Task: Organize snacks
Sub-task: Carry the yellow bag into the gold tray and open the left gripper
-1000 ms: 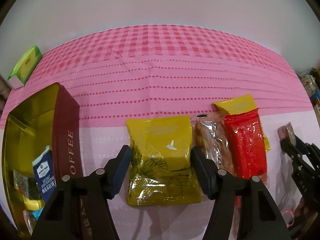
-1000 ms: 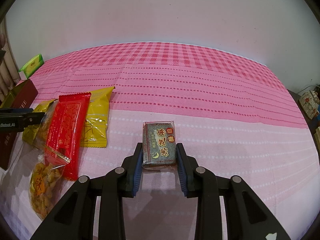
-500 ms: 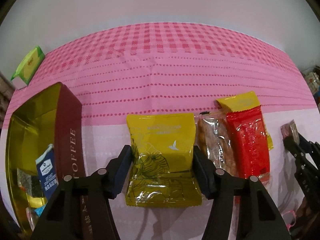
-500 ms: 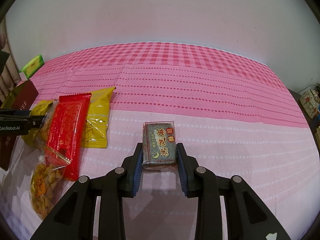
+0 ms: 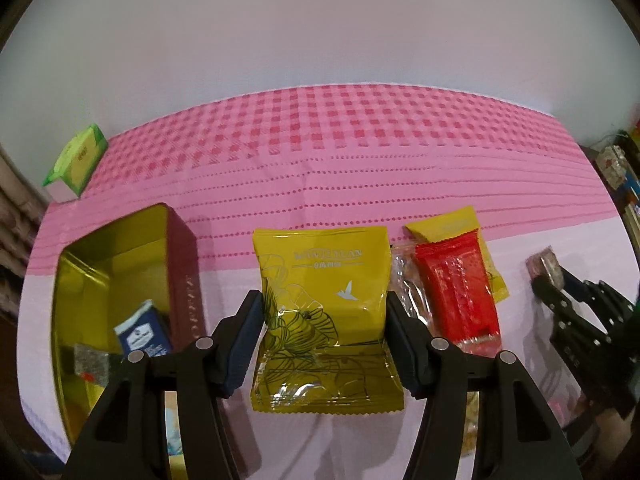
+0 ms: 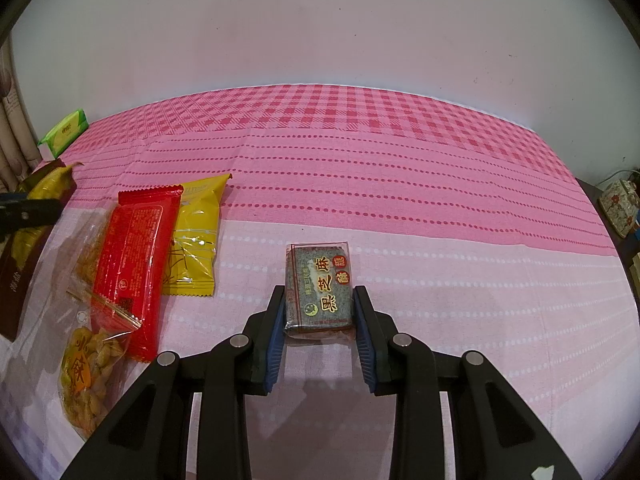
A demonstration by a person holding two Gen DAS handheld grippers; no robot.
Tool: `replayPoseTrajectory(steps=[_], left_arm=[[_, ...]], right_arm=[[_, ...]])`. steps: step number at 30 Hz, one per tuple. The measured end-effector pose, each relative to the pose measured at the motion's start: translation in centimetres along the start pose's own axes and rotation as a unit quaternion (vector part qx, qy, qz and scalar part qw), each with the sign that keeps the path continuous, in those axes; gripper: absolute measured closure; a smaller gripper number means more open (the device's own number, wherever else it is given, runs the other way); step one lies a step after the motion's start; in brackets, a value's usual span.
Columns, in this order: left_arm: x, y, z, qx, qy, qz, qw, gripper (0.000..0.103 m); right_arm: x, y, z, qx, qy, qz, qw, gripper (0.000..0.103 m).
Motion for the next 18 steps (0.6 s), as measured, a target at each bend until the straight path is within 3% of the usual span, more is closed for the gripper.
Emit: replayPoseTrajectory(steps=[18], left_arm=[[-8.2,-1.0,5.1,0.008,0.043,0.026,0.9987,0.043]], right_arm=[[0.0,0.0,0.0,0.0,0.0,0.0,1.0,0.074]])
Point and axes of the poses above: each gripper's, at about its wrist camera, not at the fingertips, and z roughly against the way its jaws point, x to its right, y to its top, the point moved 7 cm from there along -z, roughly the way its jaws point, and after that the axes turned 9 degrees about x, right-handed, at the moved point
